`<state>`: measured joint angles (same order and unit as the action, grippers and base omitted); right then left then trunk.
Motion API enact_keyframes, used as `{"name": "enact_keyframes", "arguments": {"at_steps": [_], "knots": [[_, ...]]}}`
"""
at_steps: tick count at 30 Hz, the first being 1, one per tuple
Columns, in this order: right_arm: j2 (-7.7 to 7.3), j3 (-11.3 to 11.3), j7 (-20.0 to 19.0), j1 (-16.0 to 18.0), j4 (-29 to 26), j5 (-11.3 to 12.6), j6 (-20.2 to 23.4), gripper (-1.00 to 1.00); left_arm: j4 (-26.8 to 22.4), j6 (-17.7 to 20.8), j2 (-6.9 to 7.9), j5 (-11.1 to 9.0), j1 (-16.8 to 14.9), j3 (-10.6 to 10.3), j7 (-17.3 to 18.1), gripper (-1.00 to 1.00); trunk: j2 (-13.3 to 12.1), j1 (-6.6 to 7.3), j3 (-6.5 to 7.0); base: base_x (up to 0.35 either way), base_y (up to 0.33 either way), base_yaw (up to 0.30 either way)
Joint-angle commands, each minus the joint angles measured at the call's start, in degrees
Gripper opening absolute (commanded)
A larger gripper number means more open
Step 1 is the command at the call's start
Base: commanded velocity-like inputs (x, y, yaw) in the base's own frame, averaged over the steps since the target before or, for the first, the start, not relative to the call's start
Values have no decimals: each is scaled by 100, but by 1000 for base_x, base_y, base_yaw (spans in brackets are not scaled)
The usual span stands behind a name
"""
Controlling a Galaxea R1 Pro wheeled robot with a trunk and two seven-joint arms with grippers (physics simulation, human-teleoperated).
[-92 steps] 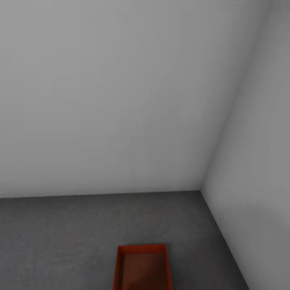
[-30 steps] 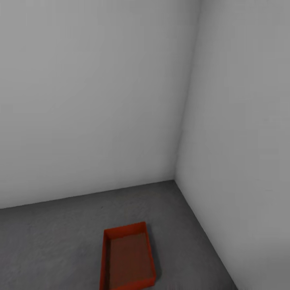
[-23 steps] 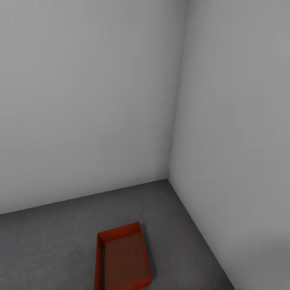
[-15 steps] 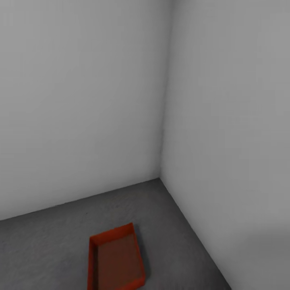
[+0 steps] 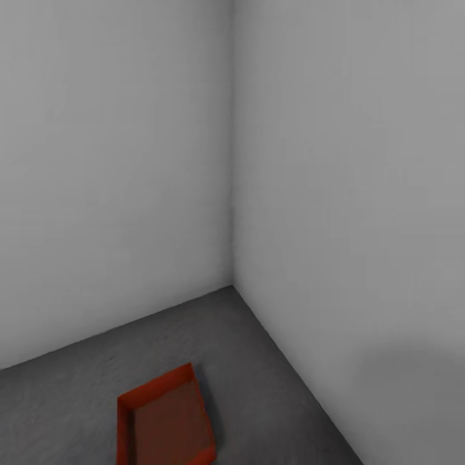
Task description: Move the two storage containers from the living room to the garage. In the garage, place one container on the floor and stack the other container on top of it (either order is fine).
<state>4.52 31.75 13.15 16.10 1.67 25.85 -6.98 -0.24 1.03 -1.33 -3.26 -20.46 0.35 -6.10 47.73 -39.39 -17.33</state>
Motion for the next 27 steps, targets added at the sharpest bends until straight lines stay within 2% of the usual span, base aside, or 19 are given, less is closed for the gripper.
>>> {"name": "enact_keyframes", "arguments": {"at_steps": [1, 27], "knots": [[5, 49, 3, 7, 18, 54, -28, 100, -3, 11, 0, -34, -2, 0, -14, 100, 5, -1, -7, 0, 0, -293], [-12, 43, 3, 3, 18, 71, -41, 100, -3, 11, 1, -34, -2, 0, -14, 100, 5, -1, -7, 0, 0, -293]]}}
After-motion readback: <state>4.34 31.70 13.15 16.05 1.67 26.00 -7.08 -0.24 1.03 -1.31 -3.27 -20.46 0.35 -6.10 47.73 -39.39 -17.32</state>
